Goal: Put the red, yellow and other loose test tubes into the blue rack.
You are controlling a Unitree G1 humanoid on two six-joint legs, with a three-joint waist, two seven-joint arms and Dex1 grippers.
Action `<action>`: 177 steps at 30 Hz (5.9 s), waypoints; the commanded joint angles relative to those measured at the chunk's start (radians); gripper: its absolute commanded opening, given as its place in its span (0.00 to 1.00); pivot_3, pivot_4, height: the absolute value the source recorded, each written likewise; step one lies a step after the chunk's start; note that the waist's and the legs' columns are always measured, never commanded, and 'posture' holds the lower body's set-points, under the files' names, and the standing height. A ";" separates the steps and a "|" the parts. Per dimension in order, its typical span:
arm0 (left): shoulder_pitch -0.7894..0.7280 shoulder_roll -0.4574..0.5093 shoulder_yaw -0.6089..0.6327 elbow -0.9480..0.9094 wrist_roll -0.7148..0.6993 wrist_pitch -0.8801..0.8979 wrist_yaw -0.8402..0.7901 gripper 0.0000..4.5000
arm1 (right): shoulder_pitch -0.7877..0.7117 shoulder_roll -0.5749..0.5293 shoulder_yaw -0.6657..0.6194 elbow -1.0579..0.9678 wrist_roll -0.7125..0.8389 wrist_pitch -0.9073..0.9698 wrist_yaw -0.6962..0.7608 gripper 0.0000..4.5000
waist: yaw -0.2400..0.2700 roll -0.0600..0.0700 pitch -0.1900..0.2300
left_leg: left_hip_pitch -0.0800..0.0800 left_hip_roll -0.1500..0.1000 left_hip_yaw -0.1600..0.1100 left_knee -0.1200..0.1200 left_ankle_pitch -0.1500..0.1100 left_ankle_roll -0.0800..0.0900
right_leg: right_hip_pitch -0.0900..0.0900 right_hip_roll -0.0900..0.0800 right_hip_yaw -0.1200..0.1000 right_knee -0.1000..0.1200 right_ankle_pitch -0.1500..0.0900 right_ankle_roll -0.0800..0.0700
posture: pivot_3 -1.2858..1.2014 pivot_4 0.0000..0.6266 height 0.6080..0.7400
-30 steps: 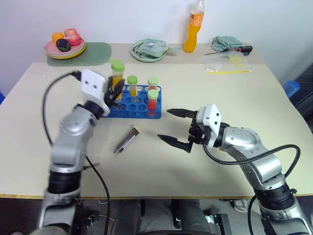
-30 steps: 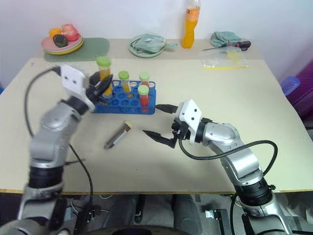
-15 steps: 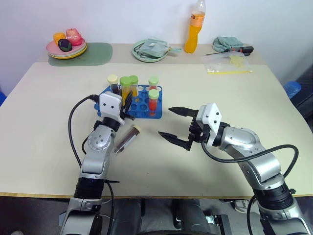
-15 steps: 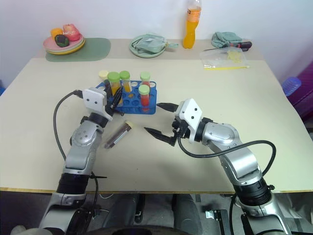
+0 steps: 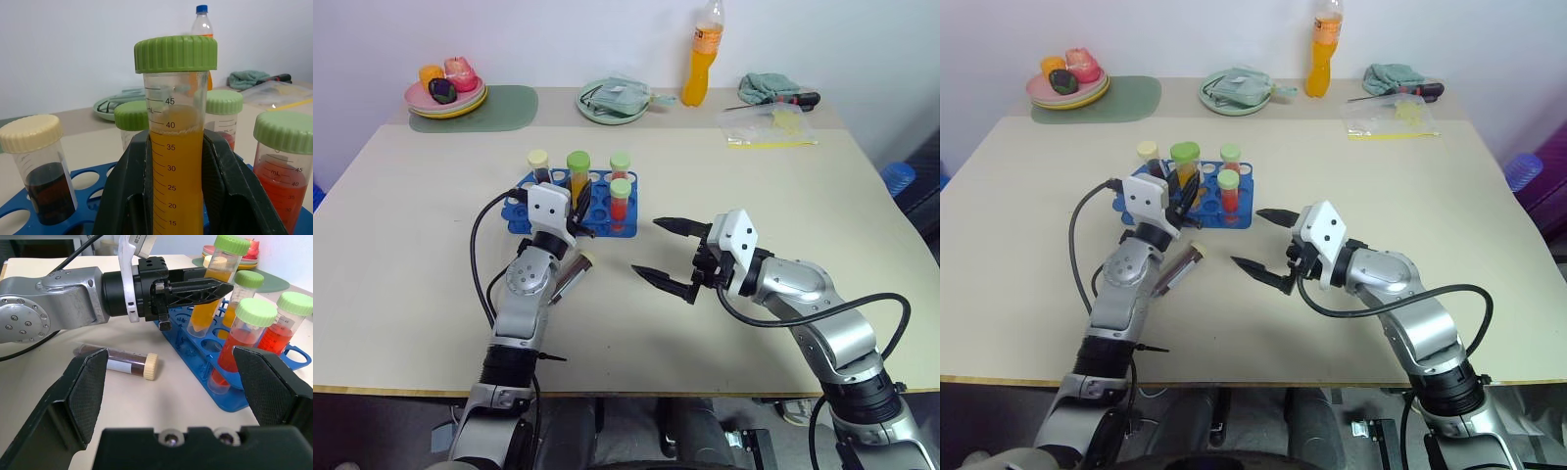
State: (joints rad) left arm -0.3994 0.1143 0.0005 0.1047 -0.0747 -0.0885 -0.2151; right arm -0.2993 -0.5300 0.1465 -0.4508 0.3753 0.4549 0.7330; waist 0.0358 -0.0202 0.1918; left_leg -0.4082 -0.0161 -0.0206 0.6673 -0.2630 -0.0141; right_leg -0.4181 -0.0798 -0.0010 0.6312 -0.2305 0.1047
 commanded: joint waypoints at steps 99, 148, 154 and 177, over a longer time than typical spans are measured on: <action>0.040 -0.030 0.024 0.084 0.010 -0.160 0.026 0.81 | -0.013 -0.021 -0.021 -0.063 0.001 0.016 0.023 1.00 | 0.000 0.002 -0.001 | 0.003 -0.001 -0.004 0.000 0.000 0.000 | 0.006 0.000 -0.002 -0.002 0.000 0.000 | 0.52 0.24 1.00; -0.349 0.744 -0.148 -0.536 -1.050 1.603 0.200 0.18 | 0.021 -0.101 -0.061 0.001 0.000 -0.050 0.107 1.00 | -0.049 0.002 0.001 | -0.001 0.003 -0.005 -0.002 0.001 -0.002 | 0.000 0.000 -0.001 0.000 -0.002 0.001 | 0.52 0.24 1.00; 0.108 0.845 0.211 -0.709 -0.773 1.015 -0.141 0.18 | 0.020 -0.091 -0.061 0.005 0.003 -0.053 0.106 1.00 | -0.047 0.004 0.000 | 0.000 0.005 0.001 -0.006 0.002 -0.004 | -0.004 0.000 0.003 0.000 -0.005 -0.003 | 0.52 0.24 1.00; -0.015 0.116 0.099 -0.001 -0.048 -0.060 0.176 0.18 | -0.028 -0.016 -0.015 0.008 -0.011 -0.042 0.067 1.00 | 0.001 0.001 -0.001 | 0.001 -0.003 -0.003 -0.001 0.001 0.001 | 0.004 -0.002 -0.001 -0.002 -0.001 -0.001 | 0.52 0.24 1.00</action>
State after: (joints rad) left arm -0.3990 0.2316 0.0914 0.1023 -0.1304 -0.1033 -0.0253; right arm -0.3259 -0.5472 0.1488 -0.3962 0.3580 0.4139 0.8086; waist 0.0364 -0.0190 0.1908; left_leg -0.4071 -0.0195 -0.0241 0.6665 -0.2619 -0.0132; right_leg -0.4143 -0.0821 -0.0021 0.6295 -0.2317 0.1042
